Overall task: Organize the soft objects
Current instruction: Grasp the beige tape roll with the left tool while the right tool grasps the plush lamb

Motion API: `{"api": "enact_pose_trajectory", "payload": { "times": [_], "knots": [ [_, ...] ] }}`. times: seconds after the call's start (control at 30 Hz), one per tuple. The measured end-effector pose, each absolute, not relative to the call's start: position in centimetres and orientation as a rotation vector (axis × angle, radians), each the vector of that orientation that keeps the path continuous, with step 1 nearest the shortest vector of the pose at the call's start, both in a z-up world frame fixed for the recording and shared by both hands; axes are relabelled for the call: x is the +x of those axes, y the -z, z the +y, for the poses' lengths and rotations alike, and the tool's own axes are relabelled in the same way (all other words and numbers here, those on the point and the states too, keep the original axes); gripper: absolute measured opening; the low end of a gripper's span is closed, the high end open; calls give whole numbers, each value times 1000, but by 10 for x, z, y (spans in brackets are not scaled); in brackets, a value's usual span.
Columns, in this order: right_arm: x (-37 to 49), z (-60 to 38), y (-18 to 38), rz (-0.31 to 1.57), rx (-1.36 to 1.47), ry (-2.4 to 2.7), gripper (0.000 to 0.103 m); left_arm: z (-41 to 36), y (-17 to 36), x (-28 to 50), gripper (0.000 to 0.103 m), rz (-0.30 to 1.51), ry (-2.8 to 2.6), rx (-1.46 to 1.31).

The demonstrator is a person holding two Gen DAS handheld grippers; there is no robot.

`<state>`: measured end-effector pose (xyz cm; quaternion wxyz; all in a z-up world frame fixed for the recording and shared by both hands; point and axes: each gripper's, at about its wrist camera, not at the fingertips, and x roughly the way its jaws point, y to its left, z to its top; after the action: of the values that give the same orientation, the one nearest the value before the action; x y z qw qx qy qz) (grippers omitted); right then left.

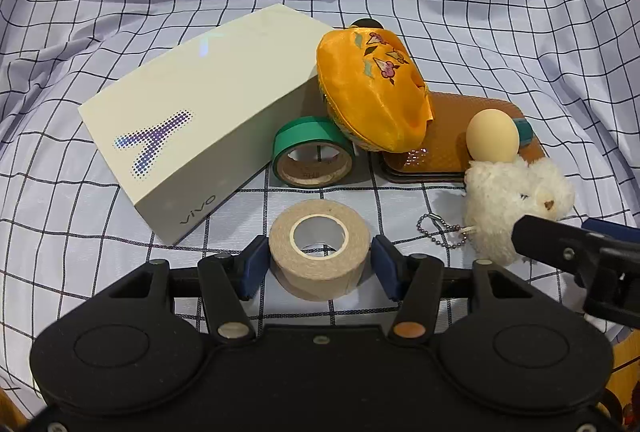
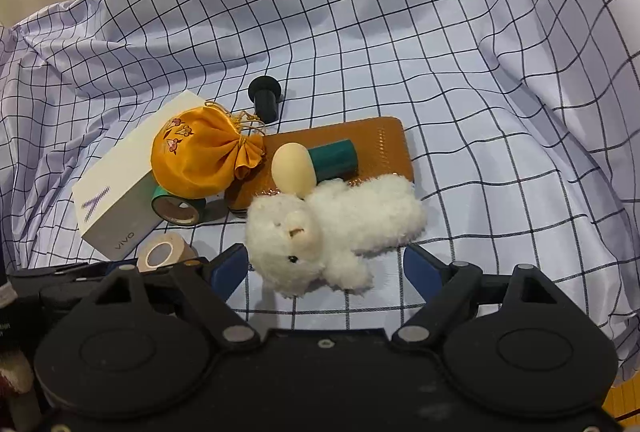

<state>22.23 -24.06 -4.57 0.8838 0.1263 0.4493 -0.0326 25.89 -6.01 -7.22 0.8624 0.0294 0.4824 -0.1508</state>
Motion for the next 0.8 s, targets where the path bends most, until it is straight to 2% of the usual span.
{"api": "enact_pose_trajectory", "payload": {
  "times": [0.8],
  "knots": [
    [247, -236, 58, 1000, 277, 115, 84, -58, 75, 260, 54, 1014, 334, 57]
  ]
}}
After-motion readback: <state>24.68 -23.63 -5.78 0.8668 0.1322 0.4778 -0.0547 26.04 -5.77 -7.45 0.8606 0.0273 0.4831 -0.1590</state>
